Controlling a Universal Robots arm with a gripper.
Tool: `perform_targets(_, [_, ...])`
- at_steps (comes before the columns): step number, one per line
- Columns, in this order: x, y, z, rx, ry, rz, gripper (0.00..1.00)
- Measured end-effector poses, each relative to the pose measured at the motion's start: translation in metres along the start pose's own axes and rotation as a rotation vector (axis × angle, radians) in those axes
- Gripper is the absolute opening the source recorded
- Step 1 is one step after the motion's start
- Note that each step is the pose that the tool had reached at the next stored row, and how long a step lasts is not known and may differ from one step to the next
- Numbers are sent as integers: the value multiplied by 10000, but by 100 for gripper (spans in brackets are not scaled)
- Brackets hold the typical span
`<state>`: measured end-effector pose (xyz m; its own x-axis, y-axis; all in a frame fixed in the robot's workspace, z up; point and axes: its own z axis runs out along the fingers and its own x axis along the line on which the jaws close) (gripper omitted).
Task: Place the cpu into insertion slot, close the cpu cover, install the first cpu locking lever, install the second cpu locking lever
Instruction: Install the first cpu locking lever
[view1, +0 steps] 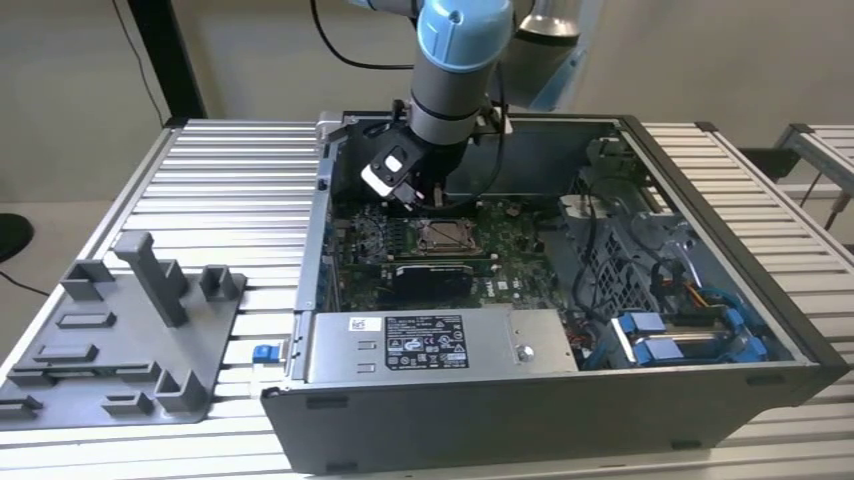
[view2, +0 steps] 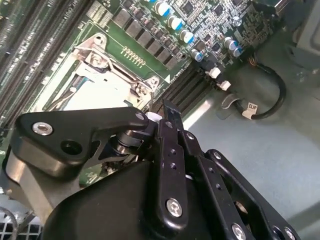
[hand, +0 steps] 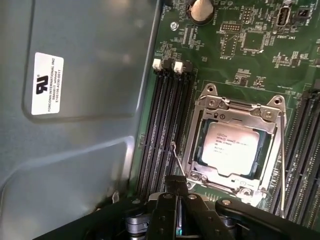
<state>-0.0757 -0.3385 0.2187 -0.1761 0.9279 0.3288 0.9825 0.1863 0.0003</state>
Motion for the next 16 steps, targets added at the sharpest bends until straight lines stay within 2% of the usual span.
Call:
perform_targets(9, [-6,-5,82,-16,22,-6,0])
perform_targets(12, [0,-4,97,-21,51,-7,0])
perform_targets(16, [2,-3,103,-21,54,-8,0])
